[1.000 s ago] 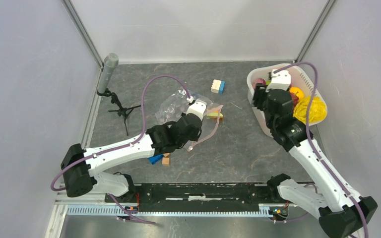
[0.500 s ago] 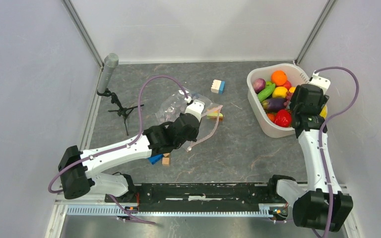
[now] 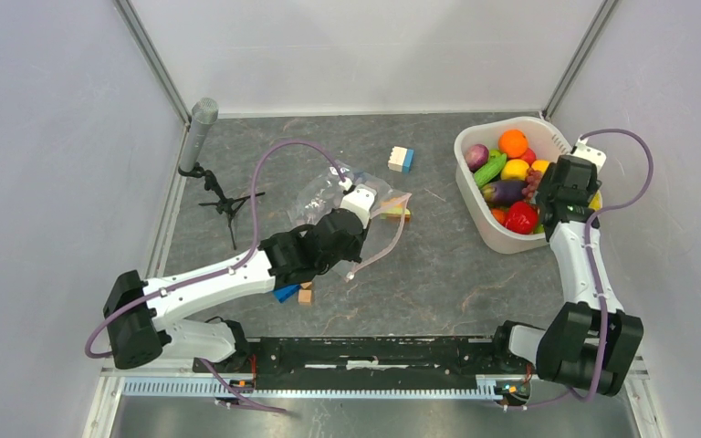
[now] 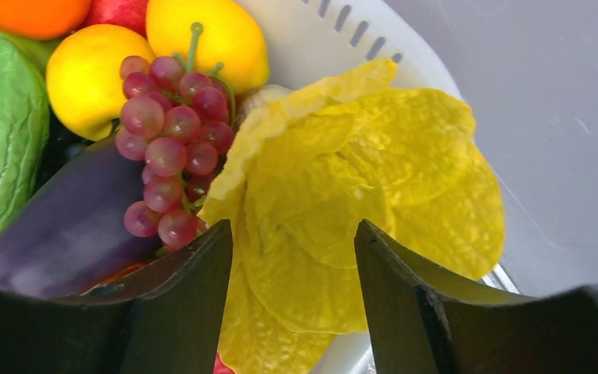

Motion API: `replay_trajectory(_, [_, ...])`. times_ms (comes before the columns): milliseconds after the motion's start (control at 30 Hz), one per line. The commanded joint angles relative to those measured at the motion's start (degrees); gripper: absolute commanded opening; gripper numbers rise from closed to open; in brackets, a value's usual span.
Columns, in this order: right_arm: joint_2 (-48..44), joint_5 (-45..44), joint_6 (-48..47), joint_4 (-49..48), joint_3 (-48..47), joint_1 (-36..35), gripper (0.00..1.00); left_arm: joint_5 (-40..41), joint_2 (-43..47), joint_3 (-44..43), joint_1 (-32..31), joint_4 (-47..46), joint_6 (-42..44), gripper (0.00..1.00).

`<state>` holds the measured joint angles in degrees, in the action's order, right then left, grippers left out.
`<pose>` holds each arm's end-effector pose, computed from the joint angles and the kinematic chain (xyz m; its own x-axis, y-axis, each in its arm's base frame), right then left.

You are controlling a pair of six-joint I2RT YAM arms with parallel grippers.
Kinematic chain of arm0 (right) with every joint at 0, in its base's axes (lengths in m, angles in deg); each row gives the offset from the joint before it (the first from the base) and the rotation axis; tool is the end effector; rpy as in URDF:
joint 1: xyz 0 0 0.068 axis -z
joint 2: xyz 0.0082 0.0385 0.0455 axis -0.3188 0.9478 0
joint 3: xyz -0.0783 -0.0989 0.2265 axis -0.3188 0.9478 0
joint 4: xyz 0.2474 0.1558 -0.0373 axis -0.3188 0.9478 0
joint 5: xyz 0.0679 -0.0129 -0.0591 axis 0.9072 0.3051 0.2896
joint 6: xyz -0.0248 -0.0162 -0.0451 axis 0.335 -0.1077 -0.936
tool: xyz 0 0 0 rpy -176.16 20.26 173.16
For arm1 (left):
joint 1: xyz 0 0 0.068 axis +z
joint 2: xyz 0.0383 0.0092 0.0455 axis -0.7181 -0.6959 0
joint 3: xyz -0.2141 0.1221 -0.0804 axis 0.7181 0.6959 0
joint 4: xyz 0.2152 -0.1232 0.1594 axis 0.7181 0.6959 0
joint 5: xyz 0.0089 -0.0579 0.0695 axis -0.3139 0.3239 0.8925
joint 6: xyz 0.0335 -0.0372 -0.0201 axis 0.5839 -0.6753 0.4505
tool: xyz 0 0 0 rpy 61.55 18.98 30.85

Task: Place the food in the zip-top bag and seal the zipper
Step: Pick up the fake vegetable from the bin.

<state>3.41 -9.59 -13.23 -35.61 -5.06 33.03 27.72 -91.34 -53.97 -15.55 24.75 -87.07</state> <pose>0.2871 -0.0875 0.2540 -0.4570 0.3024 -0.8365 0.6207 0.7821 -0.0564 0.1651 -0.2722 0.2726 -0.4753 0.2272 -0.8499 0.5018 0.8636 -0.0497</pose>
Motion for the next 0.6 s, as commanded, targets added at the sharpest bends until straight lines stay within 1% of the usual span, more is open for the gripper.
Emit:
replay_trajectory(0, [-0.5,6.5,0.0,-1.8,-2.7,0.3,0.64,-1.8,2.5,0.5,0.4,-3.1,2.0,0.02])
replay_trajectory(33, [-1.9,8.1,0.6,-1.0,-3.1,0.4,0.64,-2.0,2.6,0.5,0.5,-3.1,2.2,0.02])
replay_trajectory(100, [-5.9,8.2,1.8,-2.2,-1.7,0.4,0.67,-2.1,2.7,0.5,0.5,-3.1,2.4,0.02])
replay_trajectory(133, [-7.6,7.4,2.1,-3.0,-1.0,0.4,0.7,-2.1,2.8,0.6,0.5,-3.2,2.5,0.02])
replay_trajectory(200, [-9.5,5.0,2.7,-3.2,-0.7,0.5,0.7,-2.2,3.0,0.8,0.5,-3.3,2.8,0.02])
replay_trajectory(333, [-5.7,6.4,2.3,-1.1,-3.5,0.5,0.71,-2.3,3.6,1.3,0.7,-3.6,3.0,0.02])
replay_trajectory(400, [-3.1,5.5,2.2,-0.2,-4.4,0.6,0.71,-2.5,3.7,1.4,0.8,-3.6,3.0,0.02])
replay_trajectory(500, [-0.2,2.7,1.3,-1.4,-3.8,0.6,0.71,-2.7,3.9,1.6,0.8,-3.7,3.0,0.02])
replay_trajectory(567, [1.9,3.0,0.2,-3.6,-3.0,0.8,0.71,-2.9,4.0,1.8,1.0,-3.9,3.0,0.02])
